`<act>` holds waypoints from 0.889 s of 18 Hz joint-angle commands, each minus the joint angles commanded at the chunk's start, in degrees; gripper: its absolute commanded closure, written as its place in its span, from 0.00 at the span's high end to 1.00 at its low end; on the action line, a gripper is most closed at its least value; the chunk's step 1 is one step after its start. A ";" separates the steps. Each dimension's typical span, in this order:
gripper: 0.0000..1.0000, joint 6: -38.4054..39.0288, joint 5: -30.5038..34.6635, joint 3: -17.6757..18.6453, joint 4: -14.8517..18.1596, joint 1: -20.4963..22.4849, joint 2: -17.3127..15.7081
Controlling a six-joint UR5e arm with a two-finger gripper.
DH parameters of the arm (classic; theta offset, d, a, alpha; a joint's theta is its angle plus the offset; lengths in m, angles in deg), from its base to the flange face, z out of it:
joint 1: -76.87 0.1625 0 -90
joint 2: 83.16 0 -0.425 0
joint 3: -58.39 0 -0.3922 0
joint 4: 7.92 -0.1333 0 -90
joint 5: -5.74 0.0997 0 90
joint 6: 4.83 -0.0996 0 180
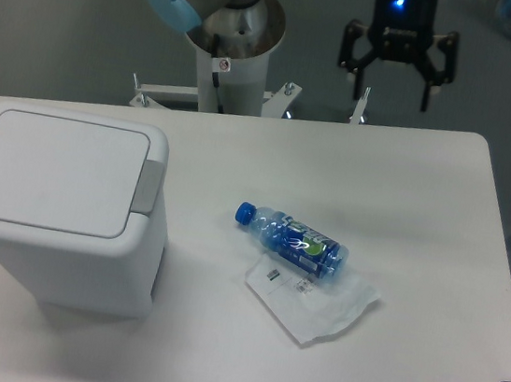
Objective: Open the trash can
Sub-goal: 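Move the open gripper toward the white trash can's lid edge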
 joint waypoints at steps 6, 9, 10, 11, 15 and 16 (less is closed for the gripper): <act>1.00 18.82 -3.16 -2.37 -4.83 -8.00 2.37; 1.00 24.53 -4.57 -3.69 -5.45 -11.34 3.08; 1.00 25.94 -5.18 -4.30 -5.89 -12.13 3.78; 1.00 27.26 -5.88 -4.66 -6.50 -13.10 4.39; 1.00 30.17 -6.07 -5.45 -10.10 -17.85 7.56; 1.00 30.96 -6.07 -6.23 -10.72 -19.16 8.69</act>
